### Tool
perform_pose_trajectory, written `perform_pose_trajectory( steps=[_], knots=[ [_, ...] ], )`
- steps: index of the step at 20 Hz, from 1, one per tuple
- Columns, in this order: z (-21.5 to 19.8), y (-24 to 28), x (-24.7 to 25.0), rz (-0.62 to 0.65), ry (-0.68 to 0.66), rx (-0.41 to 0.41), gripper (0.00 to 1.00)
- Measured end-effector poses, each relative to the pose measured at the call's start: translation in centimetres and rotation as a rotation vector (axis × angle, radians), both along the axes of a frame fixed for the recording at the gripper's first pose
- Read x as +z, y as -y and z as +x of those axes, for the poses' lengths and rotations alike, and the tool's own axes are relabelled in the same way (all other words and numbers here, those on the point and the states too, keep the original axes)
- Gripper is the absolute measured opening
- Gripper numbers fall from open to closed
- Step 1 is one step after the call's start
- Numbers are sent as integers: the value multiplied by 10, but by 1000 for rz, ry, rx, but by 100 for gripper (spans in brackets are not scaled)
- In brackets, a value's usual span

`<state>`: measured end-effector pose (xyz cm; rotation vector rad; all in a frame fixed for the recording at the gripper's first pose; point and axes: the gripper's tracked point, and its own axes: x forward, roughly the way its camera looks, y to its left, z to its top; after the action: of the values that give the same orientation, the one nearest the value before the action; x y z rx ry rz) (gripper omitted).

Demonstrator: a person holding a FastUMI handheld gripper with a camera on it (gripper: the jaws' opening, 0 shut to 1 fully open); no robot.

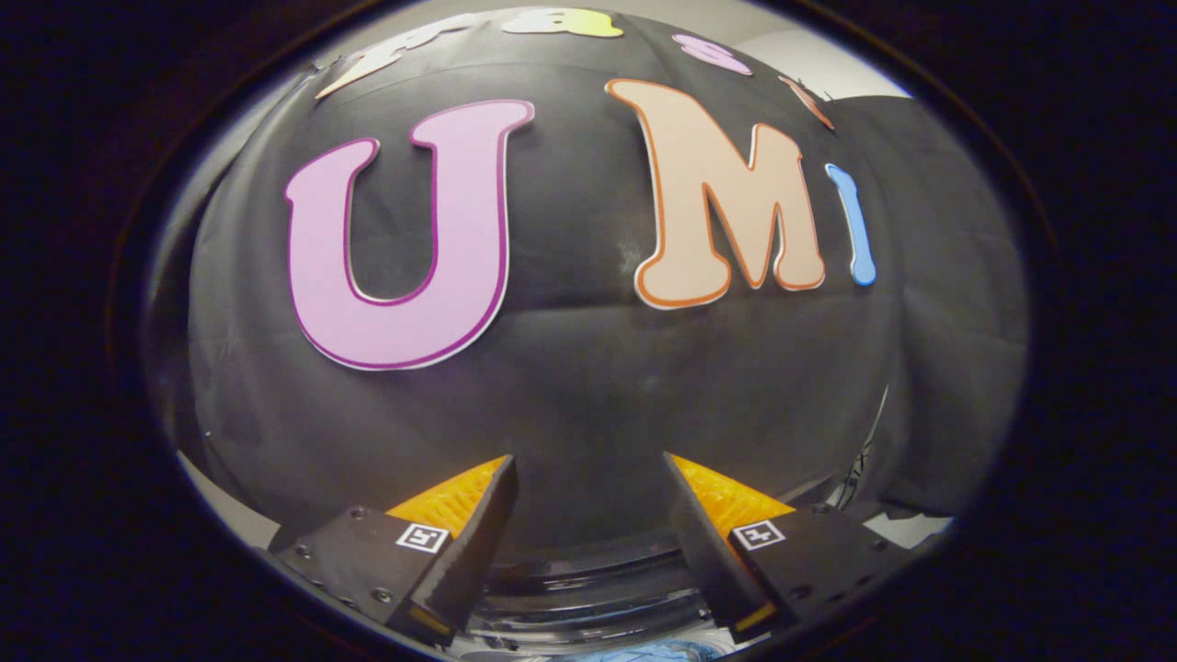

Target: Put the clothes into the washing machine and then close the washing machine lid.

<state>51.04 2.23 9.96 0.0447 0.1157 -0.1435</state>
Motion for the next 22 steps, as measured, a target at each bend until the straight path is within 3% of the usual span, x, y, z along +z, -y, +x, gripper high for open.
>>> perform_pose_trajectory(
  steps=[2,3,9,22],
  knots=[
    [4,3,-21,-62,-41,-14,96],
    [1,4,-8,-103,27,4,96],
    [-16,5,-16,-83,16,33,97],
    [-69,8,-13,-71,134,93,97]
  ],
)
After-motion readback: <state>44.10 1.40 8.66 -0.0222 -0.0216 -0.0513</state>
